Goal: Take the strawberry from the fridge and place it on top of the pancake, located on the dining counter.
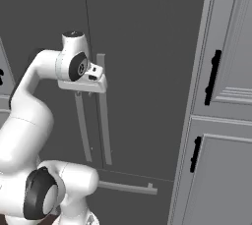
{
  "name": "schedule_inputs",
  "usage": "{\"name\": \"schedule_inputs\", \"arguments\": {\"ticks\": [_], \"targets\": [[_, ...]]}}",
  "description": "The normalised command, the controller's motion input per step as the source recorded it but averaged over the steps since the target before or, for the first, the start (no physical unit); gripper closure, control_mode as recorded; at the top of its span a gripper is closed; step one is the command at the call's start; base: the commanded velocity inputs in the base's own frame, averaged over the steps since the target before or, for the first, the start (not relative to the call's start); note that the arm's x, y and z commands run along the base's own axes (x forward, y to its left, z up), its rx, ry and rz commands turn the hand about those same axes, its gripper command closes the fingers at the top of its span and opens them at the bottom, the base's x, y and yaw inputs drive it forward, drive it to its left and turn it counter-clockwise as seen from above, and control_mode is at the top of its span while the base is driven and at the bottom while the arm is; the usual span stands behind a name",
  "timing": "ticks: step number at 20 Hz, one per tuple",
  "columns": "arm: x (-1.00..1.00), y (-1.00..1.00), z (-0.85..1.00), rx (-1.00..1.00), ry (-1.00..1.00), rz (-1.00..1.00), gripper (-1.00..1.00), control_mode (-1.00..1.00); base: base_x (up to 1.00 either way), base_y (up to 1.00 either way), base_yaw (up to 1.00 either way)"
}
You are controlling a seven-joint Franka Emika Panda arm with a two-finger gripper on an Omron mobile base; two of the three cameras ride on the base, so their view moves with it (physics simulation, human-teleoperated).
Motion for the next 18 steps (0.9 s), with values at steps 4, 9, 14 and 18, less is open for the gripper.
{"name": "schedule_inputs", "arguments": {"ticks": [4,9,14,18], "targets": [[-0.38,0.0,0.0,0.0,0.0,0.0,-1.0,-1.0,0.0,0.0,0.0],[-0.47,0.0,0.0,0.0,-0.06,0.01,-1.0,-1.0,0.0,0.0,0.0],[-0.76,0.0,-0.05,0.0,0.0,0.0,-1.0,-1.0,0.0,0.0,0.0],[-0.75,0.01,-0.22,0.01,-0.01,0.0,-1.0,-1.0,0.0,0.0,0.0]]}}
